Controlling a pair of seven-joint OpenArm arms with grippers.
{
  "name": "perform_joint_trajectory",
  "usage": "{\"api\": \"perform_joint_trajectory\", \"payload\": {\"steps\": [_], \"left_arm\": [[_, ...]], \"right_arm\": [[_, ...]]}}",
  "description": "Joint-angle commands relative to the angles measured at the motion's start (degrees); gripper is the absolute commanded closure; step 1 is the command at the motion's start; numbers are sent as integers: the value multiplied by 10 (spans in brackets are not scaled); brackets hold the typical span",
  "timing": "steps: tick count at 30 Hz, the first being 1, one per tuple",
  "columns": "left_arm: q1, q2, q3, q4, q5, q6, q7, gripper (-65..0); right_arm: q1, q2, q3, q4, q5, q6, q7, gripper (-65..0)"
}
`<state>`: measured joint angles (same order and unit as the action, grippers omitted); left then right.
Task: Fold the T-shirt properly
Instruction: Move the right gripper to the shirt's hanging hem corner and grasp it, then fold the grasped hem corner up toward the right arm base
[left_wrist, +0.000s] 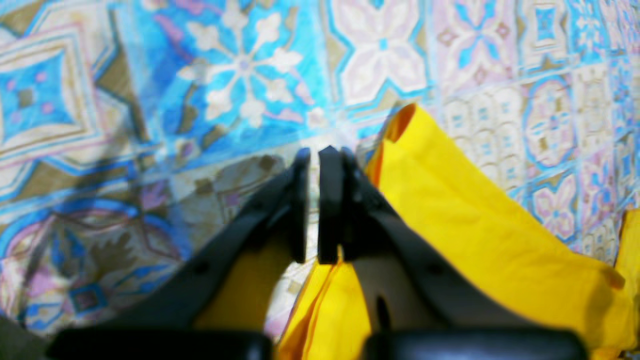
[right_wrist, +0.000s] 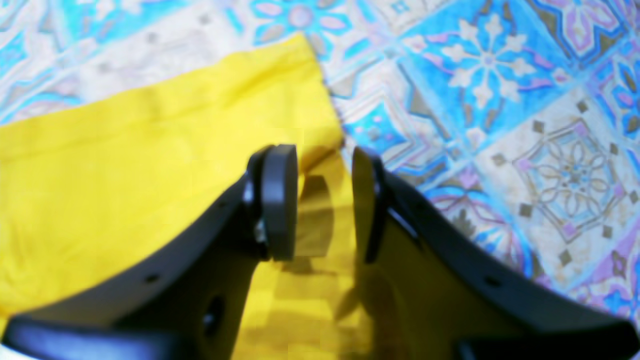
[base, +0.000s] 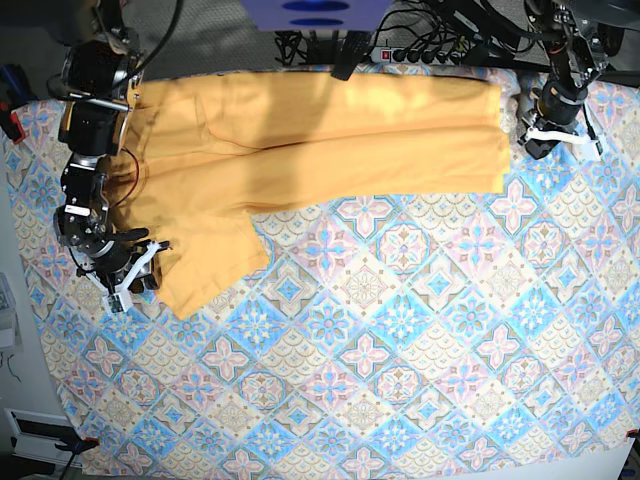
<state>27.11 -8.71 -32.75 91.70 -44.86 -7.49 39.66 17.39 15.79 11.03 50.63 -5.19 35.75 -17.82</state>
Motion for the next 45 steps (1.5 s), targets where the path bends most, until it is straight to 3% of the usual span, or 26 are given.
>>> {"api": "perform_joint_trajectory", "payload": {"steps": [1,11,20,23,37,41,45], "left_arm": [[2,-7,-3,10,-4,-3,-7,-36],[-9,-7,-3,8,-4,-2,-7,-36],[-9,-7,-3,7,-4,-2,-7,-36],[-9,-7,-3,7,-4,-2,-7,-36],[-8,-7,-4,7,-4,-2,-7,-36],[-5,-7,-4,7,-4,-2,-7,-36],[-5,-7,-5,7,-4,-2,-7,-36]], "right_arm": [[28,9,1,2,8,0,17,-185],[101,10,-30,-116,8,0,42,-202],[109,20,-57,-175,8,0,81,-422],[109,20,-57,-179,8,1,81,-451],[117,18,-72,-258,8,2,104,-415],[115,18,-126,-259,10,2,106,-312],[114,17,-133,-257,11,2,106,-196]]}}
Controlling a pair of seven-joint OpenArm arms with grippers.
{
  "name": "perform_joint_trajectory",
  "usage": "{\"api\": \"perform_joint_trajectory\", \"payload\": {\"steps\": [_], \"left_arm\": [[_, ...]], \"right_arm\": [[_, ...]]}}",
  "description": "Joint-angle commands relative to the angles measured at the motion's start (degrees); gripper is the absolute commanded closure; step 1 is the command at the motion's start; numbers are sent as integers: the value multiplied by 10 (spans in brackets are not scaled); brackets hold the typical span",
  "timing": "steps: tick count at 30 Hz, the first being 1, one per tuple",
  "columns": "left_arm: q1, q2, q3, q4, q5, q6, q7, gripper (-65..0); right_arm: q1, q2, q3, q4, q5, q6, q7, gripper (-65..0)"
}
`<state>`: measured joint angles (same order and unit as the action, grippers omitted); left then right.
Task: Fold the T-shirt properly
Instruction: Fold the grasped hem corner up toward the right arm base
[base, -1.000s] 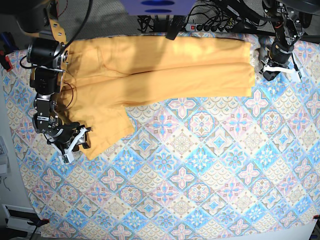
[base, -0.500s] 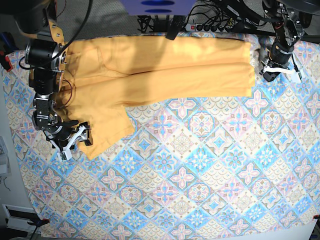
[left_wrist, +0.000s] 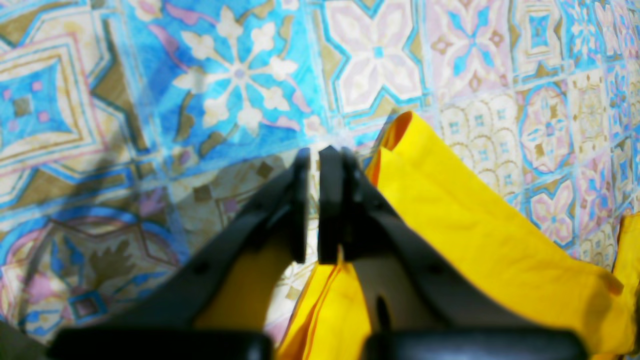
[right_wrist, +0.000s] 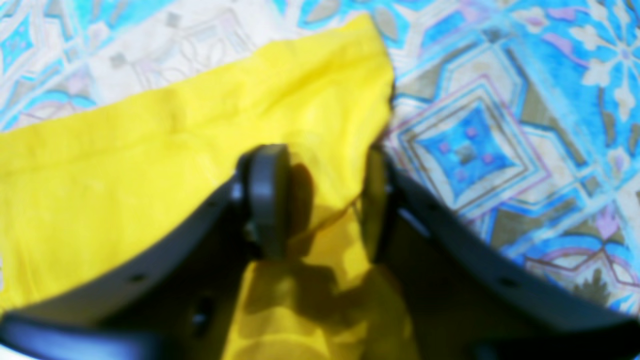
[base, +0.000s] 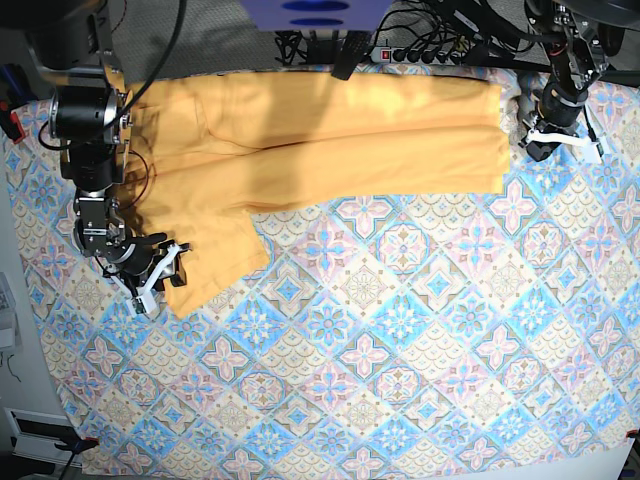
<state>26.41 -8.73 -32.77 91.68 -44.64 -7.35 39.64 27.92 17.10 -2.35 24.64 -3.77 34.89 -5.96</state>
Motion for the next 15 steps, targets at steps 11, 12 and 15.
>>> {"api": "perform_joint_trajectory", "payload": {"steps": [11,12,15], "left_arm": [[3,-7,-5,8,-6,-3,-6,-36],[3,-7,-6,8,-6,-3,-6,-36],[3,-9,-6,8,-6,-3,-6,-36]], "right_arm": [[-95,7,88,193,-2,10,-29,0],[-111,7,100,224,-2,10,-44,0],[-166,7,124,330,-2,10,-92,0]]}}
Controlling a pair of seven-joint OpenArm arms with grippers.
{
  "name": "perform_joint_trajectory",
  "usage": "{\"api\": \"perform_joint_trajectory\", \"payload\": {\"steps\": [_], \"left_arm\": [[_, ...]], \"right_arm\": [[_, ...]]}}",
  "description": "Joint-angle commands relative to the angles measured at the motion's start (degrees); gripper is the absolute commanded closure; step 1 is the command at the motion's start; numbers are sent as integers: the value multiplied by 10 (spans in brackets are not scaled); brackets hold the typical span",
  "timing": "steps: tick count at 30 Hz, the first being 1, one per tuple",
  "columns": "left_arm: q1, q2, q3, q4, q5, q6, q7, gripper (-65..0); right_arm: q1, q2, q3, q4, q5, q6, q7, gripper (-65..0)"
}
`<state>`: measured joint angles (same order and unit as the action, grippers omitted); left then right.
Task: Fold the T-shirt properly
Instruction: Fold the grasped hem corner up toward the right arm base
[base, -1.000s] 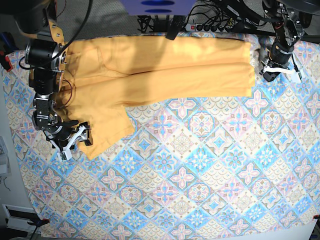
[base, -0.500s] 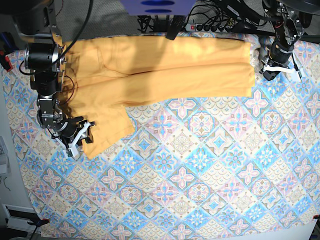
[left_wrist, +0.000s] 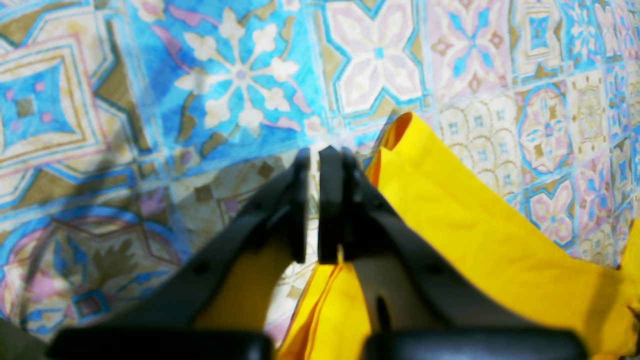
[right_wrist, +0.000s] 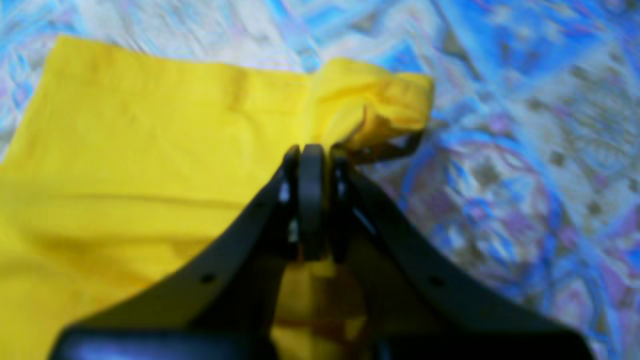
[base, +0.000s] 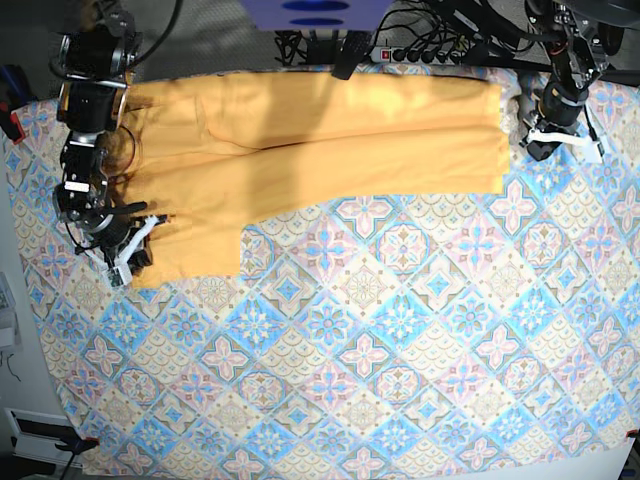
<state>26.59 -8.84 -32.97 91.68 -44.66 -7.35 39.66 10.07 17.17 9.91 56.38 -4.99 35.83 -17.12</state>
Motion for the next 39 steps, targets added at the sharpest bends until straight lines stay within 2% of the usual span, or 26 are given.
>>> {"api": "perform_joint_trajectory", "payload": {"steps": [1,9,16,19,24,31,39], "left_arm": [[1,-8,-4,8,-6,-3,-7,-36],[-3,-6,-4,8,-6,-3,-7,-36],[-3,-7,-4,8,-6,-3,-7,-36],[-3,-8,-4,7,-6,-3,-7,-36],[-3,-8,-4,7,-6,-3,-7,-36],[-3,-8,-4,7,-6,-4,-7,-36],[-3,-8,-4,6,-6,-4,-7,-37]], "right_arm": [[-5,6,8,46,10,1,6,0],[-151,3,53,280,11,1,-74,0],[-251,3,71,385,12,1,-86,0],[-286,-9,87,417,12,1,-86,0],[-324,-21,113,458,12,1,-89,0],[-340,-23,111,470,12,1,-89,0],[-337,-23,108,390,6,1,-90,-16]]}}
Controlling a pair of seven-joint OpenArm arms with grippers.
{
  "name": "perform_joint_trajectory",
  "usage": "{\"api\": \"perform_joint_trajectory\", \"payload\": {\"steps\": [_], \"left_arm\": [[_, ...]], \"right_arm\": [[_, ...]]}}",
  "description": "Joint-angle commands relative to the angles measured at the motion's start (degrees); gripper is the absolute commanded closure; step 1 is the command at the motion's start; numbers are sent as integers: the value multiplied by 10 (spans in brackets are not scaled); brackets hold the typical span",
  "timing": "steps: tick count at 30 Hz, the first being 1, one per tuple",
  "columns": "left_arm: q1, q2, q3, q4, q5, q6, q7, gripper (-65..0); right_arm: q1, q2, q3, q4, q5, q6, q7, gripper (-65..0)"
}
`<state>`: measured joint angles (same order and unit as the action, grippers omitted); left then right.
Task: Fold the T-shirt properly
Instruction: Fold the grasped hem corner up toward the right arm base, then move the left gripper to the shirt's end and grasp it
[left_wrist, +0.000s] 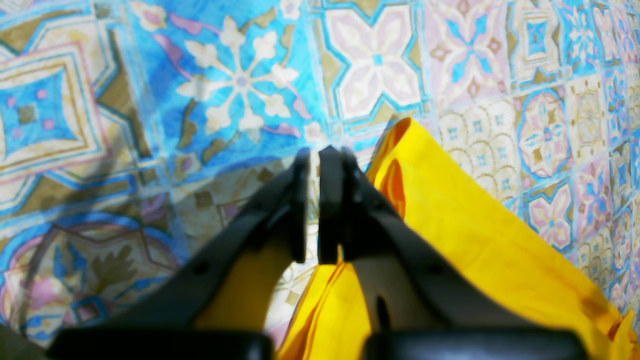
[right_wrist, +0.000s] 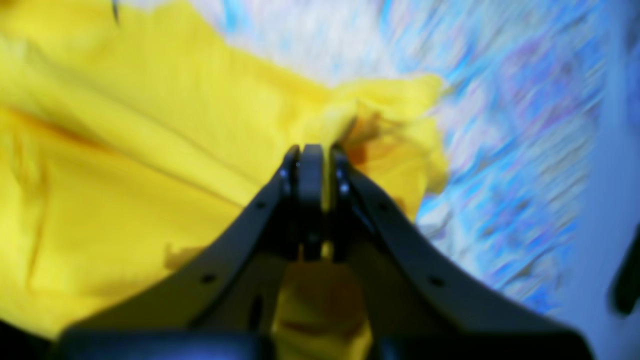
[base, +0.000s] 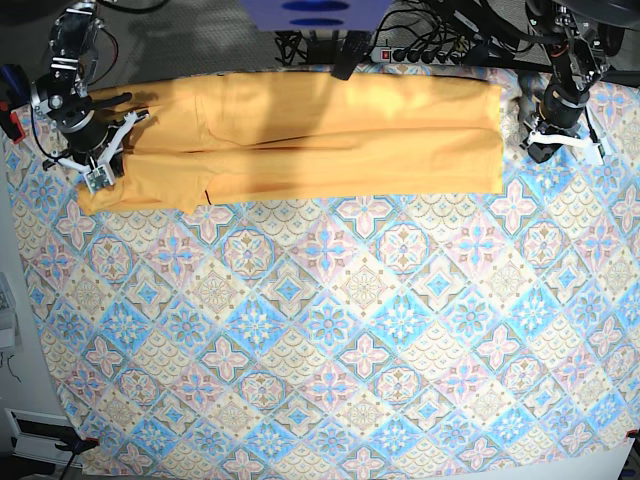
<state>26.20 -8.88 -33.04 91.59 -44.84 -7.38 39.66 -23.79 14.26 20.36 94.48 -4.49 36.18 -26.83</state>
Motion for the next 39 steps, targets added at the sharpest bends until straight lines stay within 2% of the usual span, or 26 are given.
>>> {"api": "perform_joint_trajectory", "payload": {"steps": [1,4,6,9,13,18,21,22,24,25,29,31,35,39], "left_arm": [[0,-7,-3,7,-4,-4,-7,-38],[0,-7,-3,7,-4,-4,-7,-40],[0,-7,-3,7,-4,-4,-7,-41],[0,-7,-3,7,-4,-3,-7,-42],[0,-7,-3,7,-4,-2,-7,-42],[0,-7,-7,8,-7,-2,-7,-42],[0,-5,-35,8,-7,-2,-7,-42],[0,-4,-43,7,-7,-2,-7,-42],[0,-4,-52,7,-7,-2,-7,-42],[0,-4,-52,7,-7,-2,-7,-42],[0,-4,-48,7,-7,-2,-7,-44],[0,-4,-48,7,-7,-2,-3,-81],[-14,-4,-49,8,-7,-1,52,-174],[-33,-7,-49,8,-7,-3,120,-183]], "right_arm": [[2,6,5,-9,0,-4,1,-33],[17,2,9,-33,-21,-5,-17,-98],[19,-15,24,-31,-23,-5,-13,-132],[17,-55,87,2,-24,-5,6,-163],[14,-87,111,64,-24,-5,16,-172],[3,-105,109,98,-24,-5,17,-171],[2,-111,108,99,-24,-3,17,-172],[-1,-111,105,99,-21,1,17,-172],[-18,-108,73,99,11,32,17,-170],[-32,-106,52,99,29,38,17,-170],[-49,-96,-18,98,37,38,16,-169],[-49,-96,-48,96,37,38,13,-169],[-46,-96,-77,93,37,38,13,-169],[-46,-96,-85,93,37,38,13,-169]]}}
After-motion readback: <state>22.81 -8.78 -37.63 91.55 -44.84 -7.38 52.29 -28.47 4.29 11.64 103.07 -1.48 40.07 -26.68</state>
